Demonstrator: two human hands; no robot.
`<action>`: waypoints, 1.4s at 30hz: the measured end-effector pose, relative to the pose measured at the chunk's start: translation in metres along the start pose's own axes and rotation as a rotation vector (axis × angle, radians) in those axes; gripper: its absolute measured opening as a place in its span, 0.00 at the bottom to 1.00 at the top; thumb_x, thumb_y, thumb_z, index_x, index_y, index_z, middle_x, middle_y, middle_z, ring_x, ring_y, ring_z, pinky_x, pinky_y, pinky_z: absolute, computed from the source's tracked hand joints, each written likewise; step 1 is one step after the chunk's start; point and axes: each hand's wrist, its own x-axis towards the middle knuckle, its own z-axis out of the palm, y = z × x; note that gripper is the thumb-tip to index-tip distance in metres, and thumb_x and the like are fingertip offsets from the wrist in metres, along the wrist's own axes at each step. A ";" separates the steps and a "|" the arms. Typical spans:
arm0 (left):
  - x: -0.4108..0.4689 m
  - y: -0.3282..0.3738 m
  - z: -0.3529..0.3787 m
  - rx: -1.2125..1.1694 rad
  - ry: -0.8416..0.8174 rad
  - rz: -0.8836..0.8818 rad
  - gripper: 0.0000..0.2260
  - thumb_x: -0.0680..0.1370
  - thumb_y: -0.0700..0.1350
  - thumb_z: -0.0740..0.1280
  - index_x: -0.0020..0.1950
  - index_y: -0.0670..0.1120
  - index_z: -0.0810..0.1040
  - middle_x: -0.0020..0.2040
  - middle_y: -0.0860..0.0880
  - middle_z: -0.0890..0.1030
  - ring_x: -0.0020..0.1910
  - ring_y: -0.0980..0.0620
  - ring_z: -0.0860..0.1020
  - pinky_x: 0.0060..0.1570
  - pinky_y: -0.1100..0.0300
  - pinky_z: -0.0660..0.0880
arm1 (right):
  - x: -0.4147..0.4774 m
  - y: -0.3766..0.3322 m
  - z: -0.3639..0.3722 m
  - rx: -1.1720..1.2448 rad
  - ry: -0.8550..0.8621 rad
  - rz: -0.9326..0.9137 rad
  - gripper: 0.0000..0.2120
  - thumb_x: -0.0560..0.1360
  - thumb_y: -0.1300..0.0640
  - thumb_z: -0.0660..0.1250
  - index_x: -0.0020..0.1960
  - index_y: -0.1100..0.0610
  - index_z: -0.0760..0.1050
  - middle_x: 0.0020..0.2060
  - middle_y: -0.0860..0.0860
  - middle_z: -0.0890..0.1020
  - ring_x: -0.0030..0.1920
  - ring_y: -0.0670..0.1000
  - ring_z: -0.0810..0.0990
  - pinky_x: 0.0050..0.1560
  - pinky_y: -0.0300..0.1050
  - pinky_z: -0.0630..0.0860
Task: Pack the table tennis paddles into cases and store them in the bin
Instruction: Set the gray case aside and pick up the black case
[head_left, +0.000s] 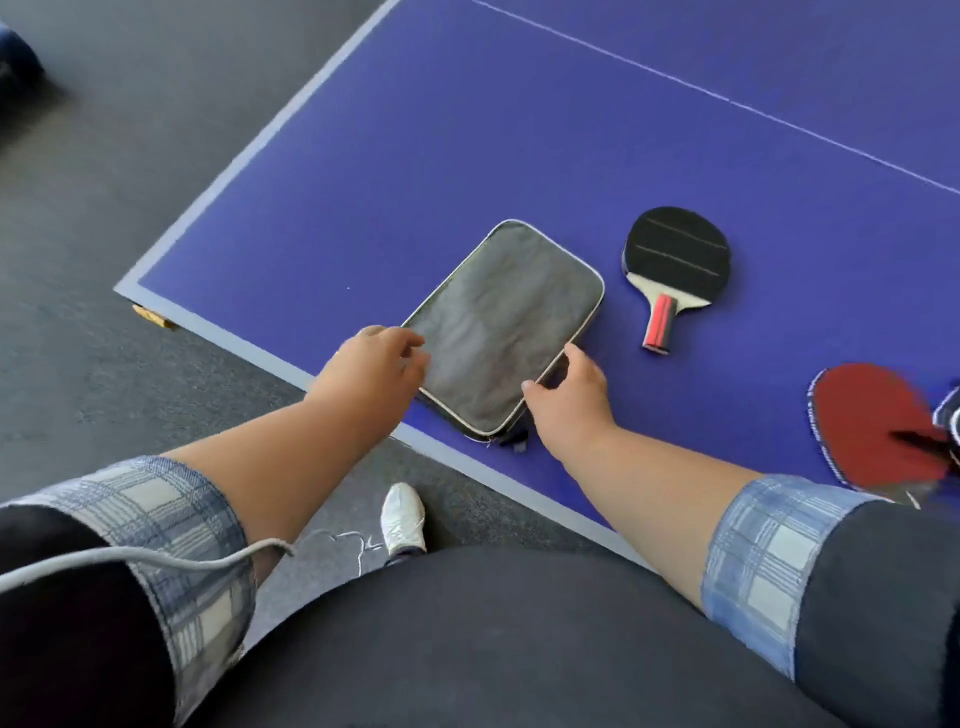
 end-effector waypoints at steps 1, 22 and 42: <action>0.012 -0.001 -0.005 -0.003 -0.021 -0.046 0.19 0.79 0.57 0.59 0.69 0.54 0.73 0.66 0.49 0.74 0.60 0.45 0.76 0.56 0.50 0.75 | -0.003 -0.003 0.001 0.128 -0.021 0.099 0.31 0.76 0.52 0.71 0.76 0.51 0.65 0.66 0.49 0.75 0.65 0.53 0.75 0.65 0.48 0.72; 0.102 0.041 -0.019 -0.307 -0.872 -0.281 0.12 0.77 0.39 0.71 0.60 0.41 0.78 0.54 0.38 0.84 0.59 0.37 0.80 0.63 0.42 0.74 | -0.017 -0.027 -0.027 0.393 -0.156 0.489 0.10 0.77 0.59 0.65 0.58 0.55 0.68 0.50 0.53 0.71 0.45 0.54 0.71 0.45 0.46 0.71; 0.097 0.109 -0.009 -0.233 -0.719 -0.036 0.19 0.72 0.42 0.77 0.59 0.47 0.76 0.53 0.47 0.82 0.48 0.48 0.84 0.38 0.53 0.83 | -0.036 0.001 -0.087 0.485 0.029 0.317 0.17 0.74 0.62 0.62 0.57 0.43 0.69 0.56 0.54 0.82 0.58 0.57 0.81 0.58 0.49 0.78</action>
